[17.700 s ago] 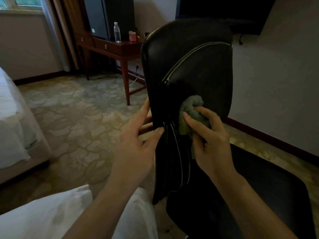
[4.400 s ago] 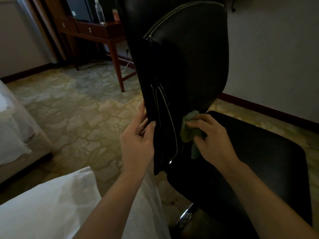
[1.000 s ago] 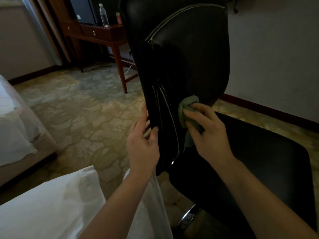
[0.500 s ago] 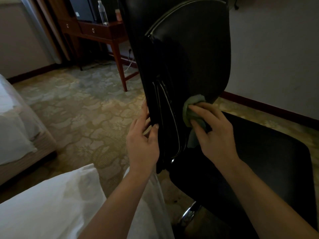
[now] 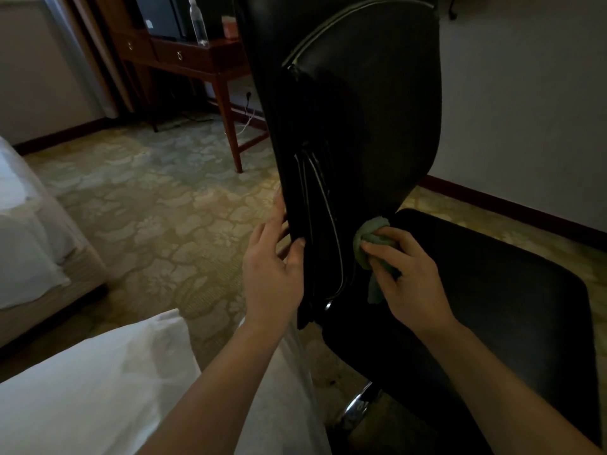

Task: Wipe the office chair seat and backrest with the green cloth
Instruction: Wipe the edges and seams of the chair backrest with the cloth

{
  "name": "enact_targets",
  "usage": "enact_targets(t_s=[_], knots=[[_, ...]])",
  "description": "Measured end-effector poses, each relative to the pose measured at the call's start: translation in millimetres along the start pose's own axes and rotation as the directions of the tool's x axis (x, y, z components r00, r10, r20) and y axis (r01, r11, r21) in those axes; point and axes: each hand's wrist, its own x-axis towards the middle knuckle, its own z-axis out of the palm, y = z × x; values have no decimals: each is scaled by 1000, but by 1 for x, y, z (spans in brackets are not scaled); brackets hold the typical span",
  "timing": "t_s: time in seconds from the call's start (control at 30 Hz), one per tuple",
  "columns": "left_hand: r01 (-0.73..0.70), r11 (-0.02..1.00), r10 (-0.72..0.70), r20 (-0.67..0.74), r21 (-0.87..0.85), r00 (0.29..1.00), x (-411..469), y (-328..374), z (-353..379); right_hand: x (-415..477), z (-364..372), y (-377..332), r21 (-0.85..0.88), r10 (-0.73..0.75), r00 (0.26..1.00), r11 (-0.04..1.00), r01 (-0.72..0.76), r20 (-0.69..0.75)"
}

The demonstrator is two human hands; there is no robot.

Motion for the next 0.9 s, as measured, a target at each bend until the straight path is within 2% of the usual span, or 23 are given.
enact_targets(t_s=[0.2,0.4,0.67,0.9], knots=[[2,1000,-2,61,-3,998,1,-5,-5,27,-11,-23,6,-39,985,999,40,-169],[60,998,-57,92,-30,994,-4,-11,-6,29,2,-32,69,-81,987,993,92,-139],[67,997,-70,107,35,992,-3,-11,-5,-8,4,0,38,23,1000,999,-22,-11],[126,992,-125,143,2,982,-6,-13,-6,23,-13,-15,84,4,991,996,7,-132]])
